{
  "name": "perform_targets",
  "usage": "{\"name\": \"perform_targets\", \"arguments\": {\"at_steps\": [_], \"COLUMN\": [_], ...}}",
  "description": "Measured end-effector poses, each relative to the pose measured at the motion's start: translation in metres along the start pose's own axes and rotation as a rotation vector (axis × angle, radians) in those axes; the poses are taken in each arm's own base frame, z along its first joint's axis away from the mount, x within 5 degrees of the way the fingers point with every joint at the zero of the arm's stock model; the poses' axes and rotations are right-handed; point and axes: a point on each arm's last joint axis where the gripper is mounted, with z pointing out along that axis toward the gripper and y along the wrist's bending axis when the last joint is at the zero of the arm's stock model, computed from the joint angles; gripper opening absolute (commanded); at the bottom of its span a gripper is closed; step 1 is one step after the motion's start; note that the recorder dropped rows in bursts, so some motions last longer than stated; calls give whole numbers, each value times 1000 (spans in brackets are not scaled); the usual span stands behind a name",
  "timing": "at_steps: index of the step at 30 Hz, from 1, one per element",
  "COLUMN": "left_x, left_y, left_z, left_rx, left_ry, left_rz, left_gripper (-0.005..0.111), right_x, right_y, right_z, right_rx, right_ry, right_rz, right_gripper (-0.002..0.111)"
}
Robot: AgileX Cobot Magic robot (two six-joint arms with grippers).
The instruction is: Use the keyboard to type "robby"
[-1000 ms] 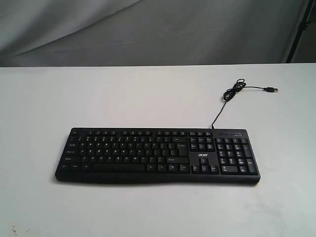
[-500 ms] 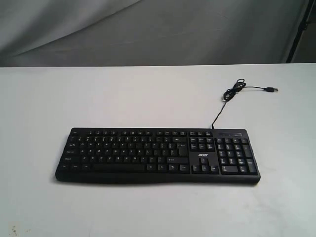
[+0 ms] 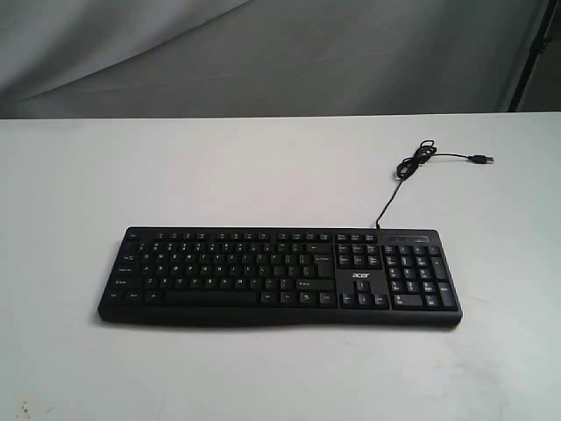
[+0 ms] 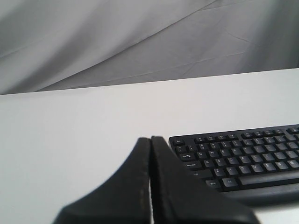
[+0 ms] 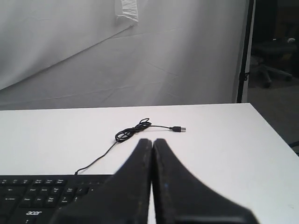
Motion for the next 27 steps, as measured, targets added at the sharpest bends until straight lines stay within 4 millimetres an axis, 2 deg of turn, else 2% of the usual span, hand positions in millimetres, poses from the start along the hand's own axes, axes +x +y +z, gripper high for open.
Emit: {"name": "perform_targets", "arguments": {"at_steps": [9,14,20,27], "left_x": [0,0,0,0], "left_y": [0,0,0,0], "left_z": [0,0,0,0], "left_rx": [0,0,0,0], "left_ry": [0,0,0,0], "left_rz": [0,0,0,0], "left_gripper": [0,0,0,0], "right_x": [0,0,7,26], "right_y": [1,-1,-3,-5], "right_z": [-1,-1,-2,-1], "right_rx": [-9,5,39,49], "right_ry": [-9,-6,68,92], "right_rz": [213,177,40,-32], "right_gripper": [0,0,0,0]}}
